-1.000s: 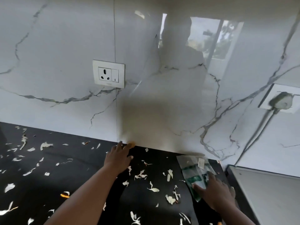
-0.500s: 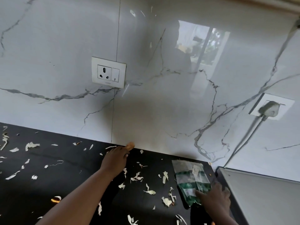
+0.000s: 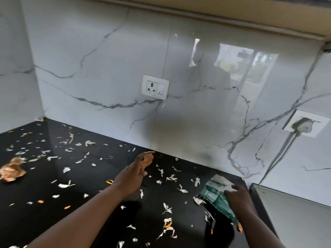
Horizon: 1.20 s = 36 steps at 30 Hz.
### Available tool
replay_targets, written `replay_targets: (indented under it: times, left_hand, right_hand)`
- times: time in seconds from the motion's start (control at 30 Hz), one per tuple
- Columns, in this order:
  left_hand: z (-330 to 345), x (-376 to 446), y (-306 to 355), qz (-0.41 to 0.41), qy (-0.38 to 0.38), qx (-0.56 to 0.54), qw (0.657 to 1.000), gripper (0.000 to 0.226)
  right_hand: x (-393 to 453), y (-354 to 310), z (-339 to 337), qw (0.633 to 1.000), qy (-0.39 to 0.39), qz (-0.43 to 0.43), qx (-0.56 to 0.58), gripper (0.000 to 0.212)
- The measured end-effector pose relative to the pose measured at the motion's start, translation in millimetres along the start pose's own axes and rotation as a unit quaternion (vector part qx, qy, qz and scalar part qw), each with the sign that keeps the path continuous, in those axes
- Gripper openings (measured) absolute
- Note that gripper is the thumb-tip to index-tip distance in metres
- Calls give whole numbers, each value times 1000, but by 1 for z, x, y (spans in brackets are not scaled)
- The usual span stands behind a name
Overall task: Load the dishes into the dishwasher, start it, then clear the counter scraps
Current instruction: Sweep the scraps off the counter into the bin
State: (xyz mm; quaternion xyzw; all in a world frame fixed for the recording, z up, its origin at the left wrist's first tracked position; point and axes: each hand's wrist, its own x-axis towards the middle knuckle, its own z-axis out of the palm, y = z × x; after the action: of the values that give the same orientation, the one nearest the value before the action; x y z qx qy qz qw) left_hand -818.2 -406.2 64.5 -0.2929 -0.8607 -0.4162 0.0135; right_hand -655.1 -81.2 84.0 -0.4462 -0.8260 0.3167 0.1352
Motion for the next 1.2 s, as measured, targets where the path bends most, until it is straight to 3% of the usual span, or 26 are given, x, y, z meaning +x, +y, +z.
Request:
replay_targets:
  times: [0.13, 0.2, 0.3, 0.43, 0.5, 0.63, 0.8, 0.87, 0.93, 1.0, 1.2]
  left_hand:
    - [-25, -68, 2, -16, 29, 12, 999, 53]
    - [-28, -104, 1, -33, 59, 20, 998, 46]
    - [-15, -153, -1, -76, 87, -9, 993, 38]
    - [3, -199, 5, -77, 50, -4, 996, 33]
    - [8, -209, 16, -73, 49, 14, 996, 34]
    - [7, -231, 45, -49, 80, -19, 995, 32]
    - [-2, -308, 66, -102, 113, -129, 980, 23]
    - [-1, -346, 59, -124, 106, -129, 978, 27]
    - [-2, -379, 47, -157, 83, -93, 980, 13]
    - [-3, -402, 33, -168, 48, -39, 984, 23]
    - [11, -434, -32, -270, -60, 18, 961, 15]
  right_hand:
    - [-10, 28, 11, 967, -101, -44, -230, 67]
    - [-24, 36, 17, 956, -132, -86, -249, 53]
    - [-42, 49, 24, 938, -71, -195, -277, 23]
    - [-63, 52, 16, 884, 0, -291, -365, 28]
    - [-71, 53, 6, 893, 36, -313, -321, 34]
    - [-102, 41, -31, 951, 102, -291, -34, 17]
    - [-168, 33, -71, 919, 127, -335, 164, 14]
    - [-202, 35, -77, 899, 95, -386, 185, 11]
    - [-239, 36, -80, 881, 42, -427, 199, 8]
    - [-277, 36, -76, 868, -18, -455, 196, 8]
    - [-370, 36, -22, 815, -243, -481, 213, 2]
